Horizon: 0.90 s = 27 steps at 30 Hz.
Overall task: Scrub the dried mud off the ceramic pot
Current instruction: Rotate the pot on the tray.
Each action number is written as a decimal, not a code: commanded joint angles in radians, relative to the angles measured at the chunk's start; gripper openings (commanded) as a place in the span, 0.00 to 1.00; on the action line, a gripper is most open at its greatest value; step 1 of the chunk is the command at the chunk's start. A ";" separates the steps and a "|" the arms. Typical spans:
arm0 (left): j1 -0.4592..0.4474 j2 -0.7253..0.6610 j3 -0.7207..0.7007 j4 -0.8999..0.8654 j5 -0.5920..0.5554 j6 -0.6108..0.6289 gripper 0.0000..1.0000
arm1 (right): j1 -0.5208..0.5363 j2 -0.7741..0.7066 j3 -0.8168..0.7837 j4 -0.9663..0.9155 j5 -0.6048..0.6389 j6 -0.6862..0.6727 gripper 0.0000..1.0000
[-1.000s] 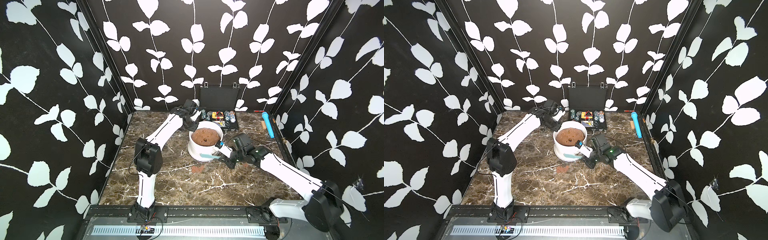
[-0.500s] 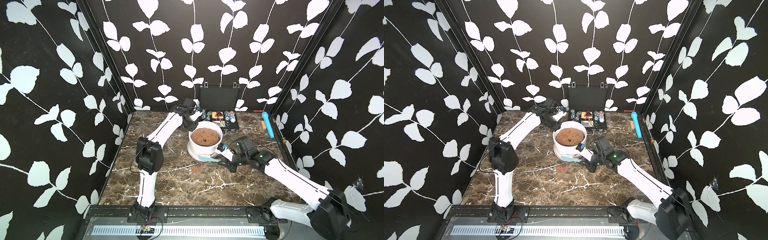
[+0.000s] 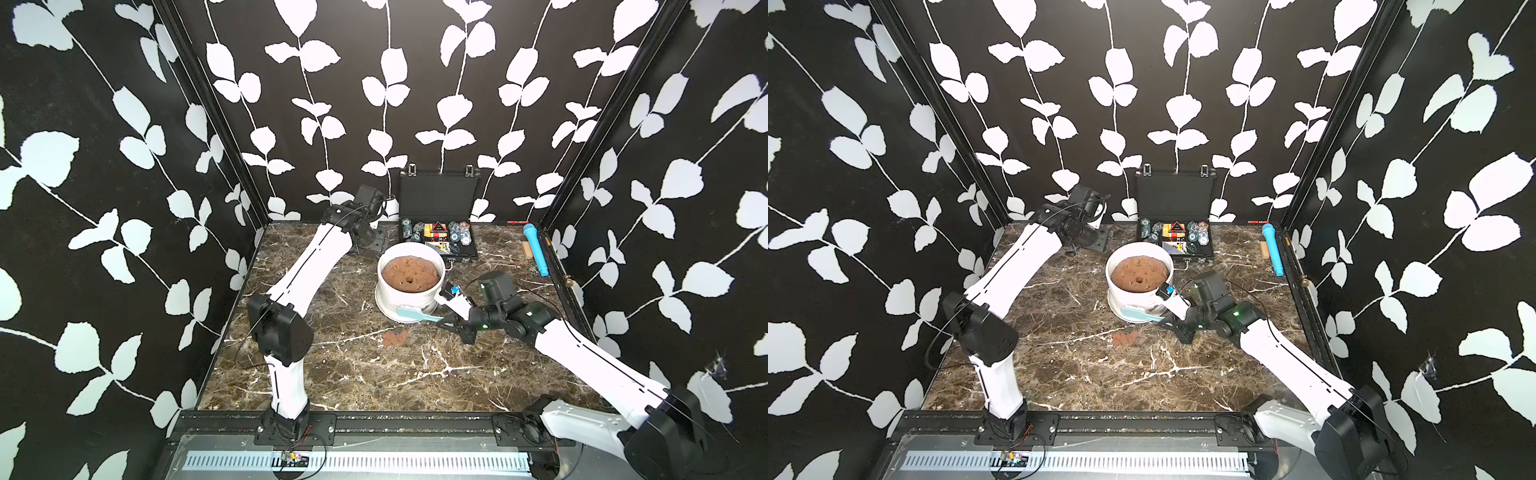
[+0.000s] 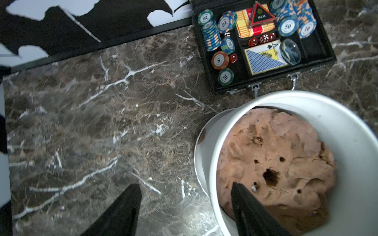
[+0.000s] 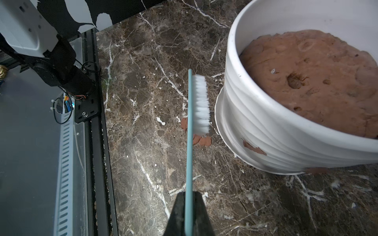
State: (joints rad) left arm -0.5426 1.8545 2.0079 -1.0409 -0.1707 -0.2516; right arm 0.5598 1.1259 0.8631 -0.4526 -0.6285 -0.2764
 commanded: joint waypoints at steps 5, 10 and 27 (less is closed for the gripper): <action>-0.136 -0.106 -0.151 -0.079 -0.160 -0.450 0.77 | -0.024 -0.078 0.012 0.044 -0.051 0.032 0.00; -0.147 -0.139 -0.286 -0.017 -0.124 -0.570 0.75 | -0.054 -0.121 0.012 0.005 -0.050 0.017 0.00; -0.195 -0.062 -0.349 0.031 -0.088 -0.607 0.37 | -0.078 -0.137 -0.007 -0.003 -0.098 0.023 0.00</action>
State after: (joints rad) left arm -0.7395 1.8019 1.6699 -1.0153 -0.2508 -0.8555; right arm 0.4877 0.9905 0.8631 -0.4618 -0.6884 -0.2607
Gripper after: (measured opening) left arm 0.402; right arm 0.068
